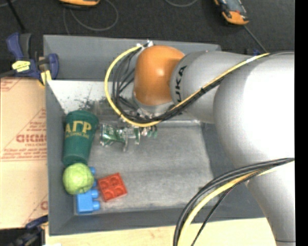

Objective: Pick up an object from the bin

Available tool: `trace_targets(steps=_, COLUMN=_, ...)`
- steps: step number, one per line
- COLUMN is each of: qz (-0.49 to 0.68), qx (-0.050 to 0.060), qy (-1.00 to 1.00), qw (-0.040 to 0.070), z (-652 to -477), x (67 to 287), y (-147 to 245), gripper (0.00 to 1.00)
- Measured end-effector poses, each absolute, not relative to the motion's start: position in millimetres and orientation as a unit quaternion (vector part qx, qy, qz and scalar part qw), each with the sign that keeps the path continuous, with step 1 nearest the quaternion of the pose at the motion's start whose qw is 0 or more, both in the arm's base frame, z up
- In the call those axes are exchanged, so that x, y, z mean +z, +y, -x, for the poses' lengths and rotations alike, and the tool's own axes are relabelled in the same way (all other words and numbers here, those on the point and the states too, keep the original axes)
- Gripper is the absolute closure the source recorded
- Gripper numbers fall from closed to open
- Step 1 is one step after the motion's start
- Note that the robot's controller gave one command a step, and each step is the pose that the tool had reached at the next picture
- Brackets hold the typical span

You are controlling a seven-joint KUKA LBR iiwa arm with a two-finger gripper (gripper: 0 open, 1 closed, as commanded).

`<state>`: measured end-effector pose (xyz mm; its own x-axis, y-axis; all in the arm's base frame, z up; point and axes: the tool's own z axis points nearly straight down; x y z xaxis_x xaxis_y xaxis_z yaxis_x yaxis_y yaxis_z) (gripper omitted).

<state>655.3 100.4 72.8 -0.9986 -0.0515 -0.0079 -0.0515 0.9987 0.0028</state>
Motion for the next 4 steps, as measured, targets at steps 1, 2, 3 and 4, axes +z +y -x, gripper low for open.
trace_targets(steps=1, qz=0.023, qx=0.001, qy=1.0, qw=-0.002, z=-648.5, x=118, y=97, gripper=1.0)
trace_targets(steps=2, qz=0.027, qx=0.001, qy=1.0, qw=0.009, z=-652.2, x=139, y=91, gripper=1.0)
trace_targets(steps=3, qz=0.029, qx=0.0, qy=1.0, qw=-0.005, z=-637.6, x=149, y=91, gripper=1.0)
trace_targets(steps=4, qz=0.047, qx=-0.001, qy=0.999, qw=0.007, z=-652.3, x=351, y=88, gripper=1.0)
